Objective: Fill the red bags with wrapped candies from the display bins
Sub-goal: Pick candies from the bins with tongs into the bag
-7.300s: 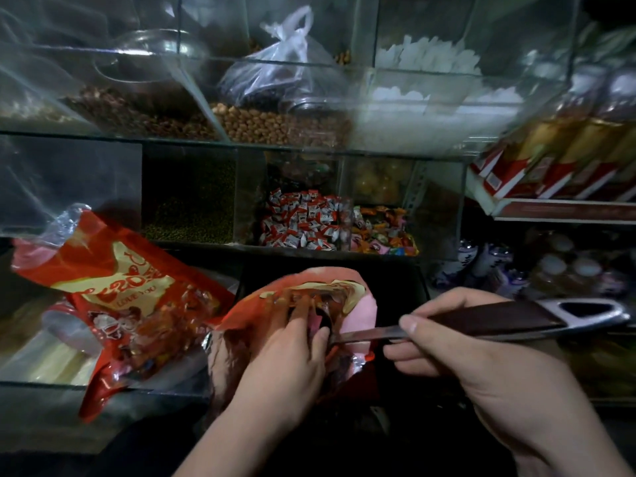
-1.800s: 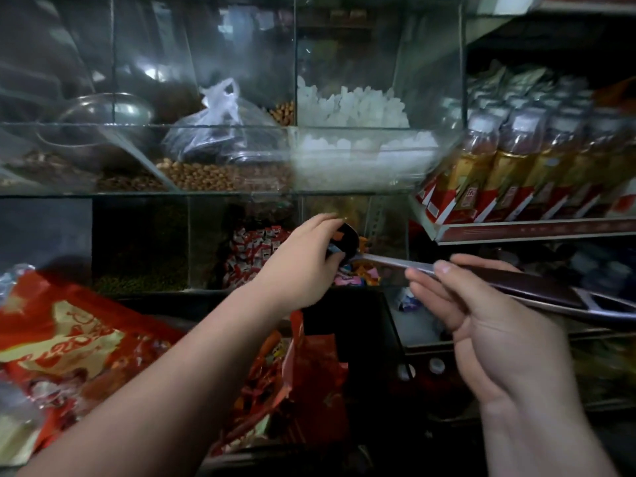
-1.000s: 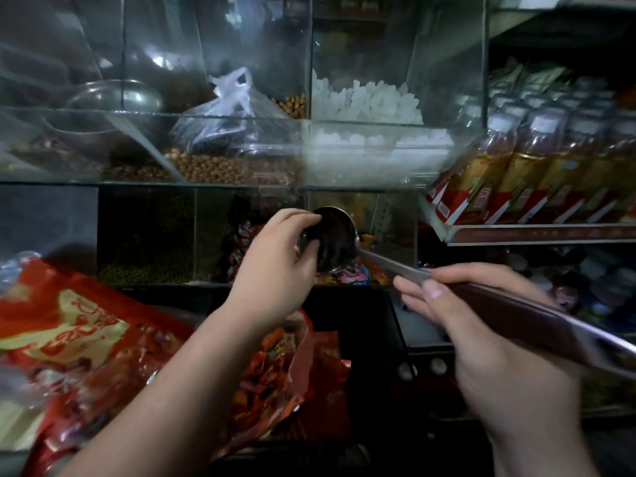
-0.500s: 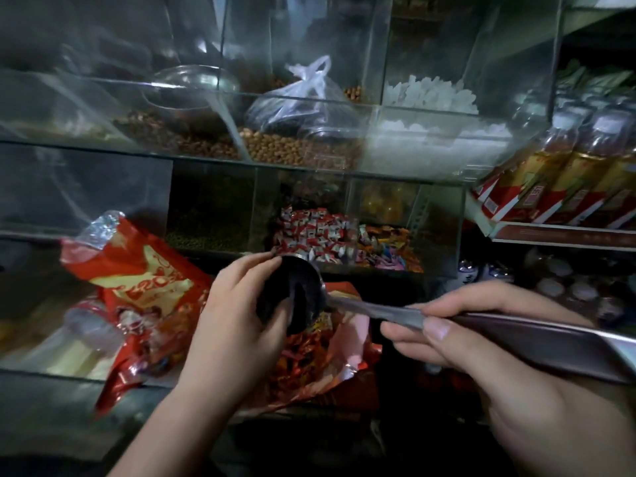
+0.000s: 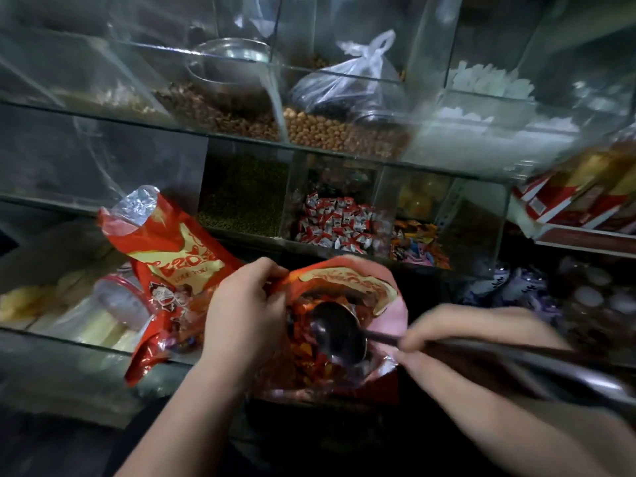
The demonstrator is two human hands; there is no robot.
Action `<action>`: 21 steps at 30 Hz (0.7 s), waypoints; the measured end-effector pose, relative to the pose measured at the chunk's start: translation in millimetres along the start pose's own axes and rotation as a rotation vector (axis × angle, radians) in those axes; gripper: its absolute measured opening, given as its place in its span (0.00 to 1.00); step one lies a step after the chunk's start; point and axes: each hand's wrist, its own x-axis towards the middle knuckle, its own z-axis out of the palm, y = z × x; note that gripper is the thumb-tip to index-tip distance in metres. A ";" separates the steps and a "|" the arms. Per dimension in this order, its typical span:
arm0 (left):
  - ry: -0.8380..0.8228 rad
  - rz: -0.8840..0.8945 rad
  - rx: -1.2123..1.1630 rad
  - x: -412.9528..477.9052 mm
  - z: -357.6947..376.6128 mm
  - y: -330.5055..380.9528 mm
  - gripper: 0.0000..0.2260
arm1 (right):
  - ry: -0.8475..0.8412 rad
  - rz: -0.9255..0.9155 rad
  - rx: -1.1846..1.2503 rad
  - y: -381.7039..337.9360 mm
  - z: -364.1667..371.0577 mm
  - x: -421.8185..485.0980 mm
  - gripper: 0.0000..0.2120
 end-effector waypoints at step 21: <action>0.137 0.047 -0.037 3.3 14.9 -15.0 0.04 | 0.385 0.011 0.376 31.5 70.9 51.7 0.04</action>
